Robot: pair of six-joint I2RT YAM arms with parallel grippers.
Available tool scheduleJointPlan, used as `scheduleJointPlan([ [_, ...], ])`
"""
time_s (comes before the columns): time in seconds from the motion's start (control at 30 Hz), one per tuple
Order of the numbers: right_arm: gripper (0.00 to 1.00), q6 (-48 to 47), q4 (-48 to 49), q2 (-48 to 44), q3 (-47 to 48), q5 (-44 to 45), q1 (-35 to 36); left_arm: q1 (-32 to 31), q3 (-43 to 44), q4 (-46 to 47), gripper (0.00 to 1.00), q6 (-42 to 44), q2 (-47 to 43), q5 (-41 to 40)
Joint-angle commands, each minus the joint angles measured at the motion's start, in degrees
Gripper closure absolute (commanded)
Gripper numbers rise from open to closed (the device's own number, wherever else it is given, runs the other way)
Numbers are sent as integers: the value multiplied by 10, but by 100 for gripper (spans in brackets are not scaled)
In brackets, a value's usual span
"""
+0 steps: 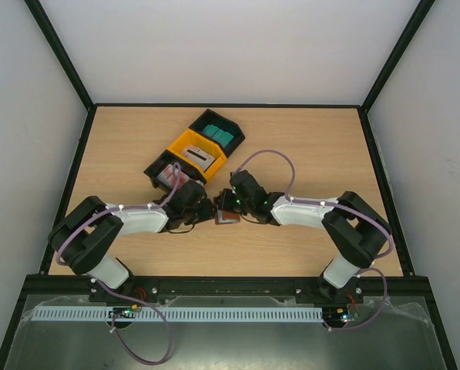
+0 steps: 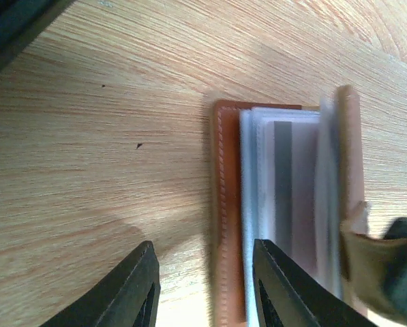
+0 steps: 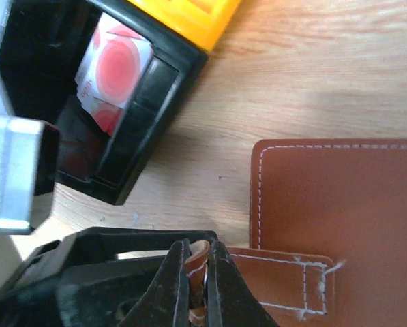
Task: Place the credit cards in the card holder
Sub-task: Close the card holder at the center of the board.
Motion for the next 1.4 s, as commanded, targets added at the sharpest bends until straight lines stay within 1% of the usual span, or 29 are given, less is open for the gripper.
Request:
scheduleJointPlan([
  [0.0, 97, 22, 52, 30, -20, -17, 3, -6, -26, -54, 60, -12, -1, -8],
  [0.13, 92, 21, 64, 46, -22, -22, 3, -6, -38, -73, 60, -24, -35, -34],
  [0.23, 85, 13, 63, 55, -13, -28, 3, -6, -47, -84, 59, -31, -66, -50],
  [0.3, 79, -2, 53, 54, -3, -37, 2, -6, -52, -87, 59, -32, -89, -56],
  [0.47, 63, -35, 25, 9, 8, -45, 1, -5, -62, -88, 58, -29, -149, -65],
  [0.53, 57, -38, 24, -11, 7, -80, -4, -5, -66, -91, 57, -31, -171, -77],
  [0.63, 49, -26, 37, -49, 2, -122, -16, -5, -66, -123, 57, -48, -202, -127],
  [0.7, 44, -27, 38, -68, 2, -136, -19, -5, -67, -142, 56, -58, -221, -158],
  [0.77, 38, -33, 37, -85, 0, -143, -21, -5, -71, -148, 55, -64, -241, -173],
  [0.83, 37, -41, 14, -104, -1, -116, -24, -5, -76, -143, 53, -64, -257, -171],
  [0.9, 38, -52, -20, -125, -8, -64, -30, -5, -79, -128, 51, -58, -269, -151],
  [0.93, 39, -57, -38, -136, -15, -23, -34, -5, -80, -118, 49, -53, -273, -137],
  [1.0, 43, -65, -83, -165, -33, 42, -40, -5, -84, -99, 47, -53, -279, -114],
  [1.07, 46, -69, -107, -191, -56, 100, -46, -6, -91, -78, 45, -55, -282, -95],
  [1.13, 50, -57, -121, -206, -83, 140, -56, -6, -92, -68, 44, -57, -277, -84],
  [1.23, 53, -56, -118, -189, -106, 132, -64, -8, -90, -48, 43, -54, -258, -62],
  [1.3, 53, -81, -114, -151, -100, 98, -64, -11, -90, -31, 42, -52, -245, -50],
  [1.37, 53, -108, -113, -114, -88, 69, -64, -19, -90, -14, 38, -52, -236, -45],
])
